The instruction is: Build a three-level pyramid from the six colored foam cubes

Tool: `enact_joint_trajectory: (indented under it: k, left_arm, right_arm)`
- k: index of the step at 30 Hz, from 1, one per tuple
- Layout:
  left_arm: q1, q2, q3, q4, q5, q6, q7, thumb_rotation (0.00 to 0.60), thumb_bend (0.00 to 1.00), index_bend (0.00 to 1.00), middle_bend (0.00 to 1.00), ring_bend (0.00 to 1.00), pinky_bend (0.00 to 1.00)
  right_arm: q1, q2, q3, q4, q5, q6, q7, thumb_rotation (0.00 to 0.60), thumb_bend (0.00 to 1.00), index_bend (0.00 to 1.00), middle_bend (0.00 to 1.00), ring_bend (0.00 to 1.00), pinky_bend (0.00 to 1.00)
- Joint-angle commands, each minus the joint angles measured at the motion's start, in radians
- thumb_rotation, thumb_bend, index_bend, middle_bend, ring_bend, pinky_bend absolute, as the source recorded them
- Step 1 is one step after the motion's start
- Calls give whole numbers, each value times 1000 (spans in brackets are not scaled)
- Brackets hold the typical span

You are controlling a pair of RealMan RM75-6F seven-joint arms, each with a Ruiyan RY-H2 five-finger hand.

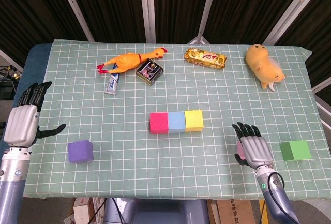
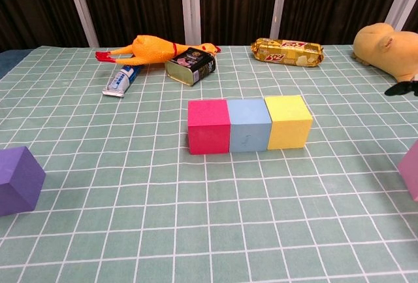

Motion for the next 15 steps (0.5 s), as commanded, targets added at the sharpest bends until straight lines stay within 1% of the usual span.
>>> enact_joint_trajectory:
  k: [1, 6, 12, 15]
  left_arm:
    - [2, 5, -2, -4, 2, 1, -5, 600, 87, 0, 65, 9, 80]
    - [5, 11, -3, -8, 7, -2, -13, 600, 87, 0, 65, 9, 80]
    - [6, 14, -4, -7, 6, -5, -19, 600, 87, 0, 65, 10, 80]
    - [6, 14, -5, -7, 6, -5, -18, 600, 87, 0, 65, 9, 80]
  right_arm:
    - [-8, 3, -16, -2, -2, -16, -9, 600, 365, 0, 0, 0, 0]
    - [-9, -12, -21, 31, 19, -40, -21, 600, 365, 0, 0, 0, 0]
    - [-8, -24, -9, 84, 64, -58, -20, 600, 365, 0, 1, 0, 0]
    - [-8, -26, -8, 110, 83, -70, -22, 600, 365, 0, 18, 0, 0]
